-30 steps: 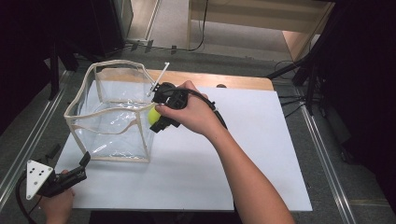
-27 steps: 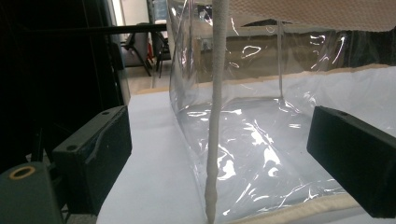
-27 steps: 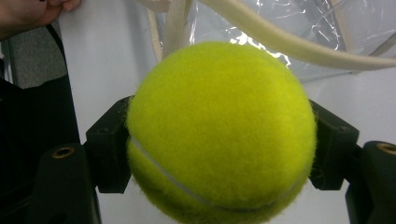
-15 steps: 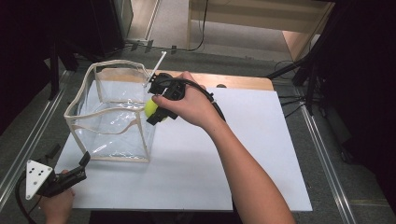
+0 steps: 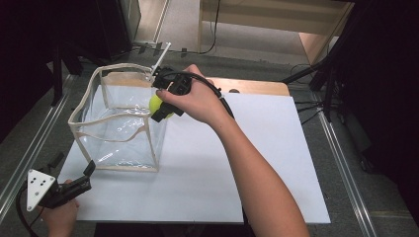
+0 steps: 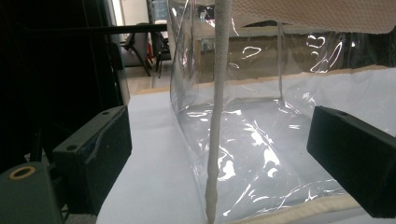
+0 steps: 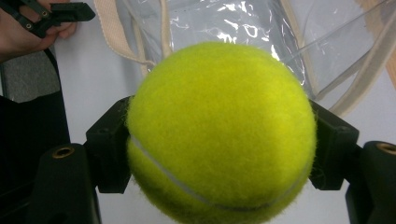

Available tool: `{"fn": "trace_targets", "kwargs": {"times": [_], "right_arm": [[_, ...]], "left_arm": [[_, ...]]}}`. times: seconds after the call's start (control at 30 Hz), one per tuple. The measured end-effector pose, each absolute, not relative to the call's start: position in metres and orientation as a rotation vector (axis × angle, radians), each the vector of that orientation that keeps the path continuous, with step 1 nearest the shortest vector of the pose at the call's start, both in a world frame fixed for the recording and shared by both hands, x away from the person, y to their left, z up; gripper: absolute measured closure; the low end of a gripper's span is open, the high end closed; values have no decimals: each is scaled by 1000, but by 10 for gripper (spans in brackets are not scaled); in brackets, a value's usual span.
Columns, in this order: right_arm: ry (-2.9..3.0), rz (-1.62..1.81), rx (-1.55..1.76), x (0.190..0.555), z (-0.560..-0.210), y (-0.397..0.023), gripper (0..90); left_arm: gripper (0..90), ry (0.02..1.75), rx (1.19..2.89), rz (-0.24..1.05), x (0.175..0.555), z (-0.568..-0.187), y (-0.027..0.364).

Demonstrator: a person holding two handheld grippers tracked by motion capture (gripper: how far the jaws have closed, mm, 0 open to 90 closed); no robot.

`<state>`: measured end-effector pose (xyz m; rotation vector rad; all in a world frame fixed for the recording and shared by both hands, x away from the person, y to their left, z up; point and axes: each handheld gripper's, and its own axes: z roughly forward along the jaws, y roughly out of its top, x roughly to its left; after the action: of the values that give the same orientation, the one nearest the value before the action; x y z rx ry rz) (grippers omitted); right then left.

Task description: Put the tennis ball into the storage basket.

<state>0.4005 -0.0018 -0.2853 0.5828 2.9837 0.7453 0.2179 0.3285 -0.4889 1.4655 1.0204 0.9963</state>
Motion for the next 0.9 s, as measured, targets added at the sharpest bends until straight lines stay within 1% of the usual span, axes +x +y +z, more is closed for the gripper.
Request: {"fn": "trace_targets", "kwargs": {"times": [0.43, 0.9], "right_arm": [[2961, 749, 589, 416, -279, 10, 233], [2957, 731, 593, 428, -289, 27, 232]], "left_arm": [[69, 1022, 1465, 996, 218, -489, 329], [69, 1021, 1464, 992, 218, -489, 330]]}}
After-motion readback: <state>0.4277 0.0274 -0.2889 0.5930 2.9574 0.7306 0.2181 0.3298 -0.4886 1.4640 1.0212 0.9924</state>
